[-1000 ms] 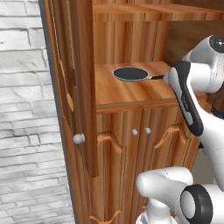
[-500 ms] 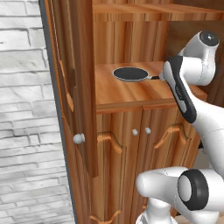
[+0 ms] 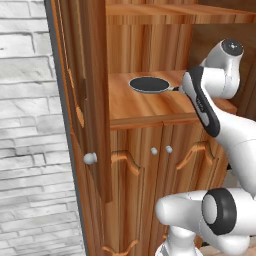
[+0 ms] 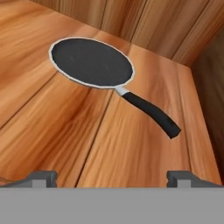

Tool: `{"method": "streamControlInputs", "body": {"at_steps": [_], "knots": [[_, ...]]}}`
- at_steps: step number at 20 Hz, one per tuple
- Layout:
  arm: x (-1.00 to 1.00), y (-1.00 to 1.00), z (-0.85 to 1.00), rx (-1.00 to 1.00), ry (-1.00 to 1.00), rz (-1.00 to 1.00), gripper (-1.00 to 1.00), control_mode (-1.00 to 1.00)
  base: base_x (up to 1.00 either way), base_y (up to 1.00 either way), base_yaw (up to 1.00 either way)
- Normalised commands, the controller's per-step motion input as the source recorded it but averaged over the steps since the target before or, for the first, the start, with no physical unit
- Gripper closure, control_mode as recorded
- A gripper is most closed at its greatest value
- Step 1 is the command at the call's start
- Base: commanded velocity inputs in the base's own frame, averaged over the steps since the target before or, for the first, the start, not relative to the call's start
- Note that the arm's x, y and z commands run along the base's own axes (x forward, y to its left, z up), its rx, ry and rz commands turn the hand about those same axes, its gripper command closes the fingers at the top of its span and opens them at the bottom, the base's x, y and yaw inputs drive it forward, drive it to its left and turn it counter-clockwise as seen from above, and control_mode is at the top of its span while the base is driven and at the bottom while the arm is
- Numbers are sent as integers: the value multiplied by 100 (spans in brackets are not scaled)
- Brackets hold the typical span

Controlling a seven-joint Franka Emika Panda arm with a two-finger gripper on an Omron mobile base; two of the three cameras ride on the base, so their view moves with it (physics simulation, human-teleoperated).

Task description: Retrieve the pan from the cabinet, then place the raw meat into the pan to avoid contamination.

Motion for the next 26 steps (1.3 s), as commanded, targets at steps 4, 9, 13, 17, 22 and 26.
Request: {"method": "streamControlInputs", "body": {"at_steps": [4, 9, 13, 17, 22, 26], "knots": [[21, -11, -17, 0, 0, 0, -100, -100, 0, 0, 0], [28, -19, -11, 0, 4, 2, -100, -100, 0, 0, 0], [25, -23, -5, 0, 4, 4, -100, -100, 0, 0, 0], [28, -19, -7, 0, 6, 3, -100, -100, 0, 0, 0], [30, -12, -13, 0, 8, 2, -100, -100, 0, 0, 0], [31, -8, -18, 0, 6, 2, -100, -100, 0, 0, 0]]}}
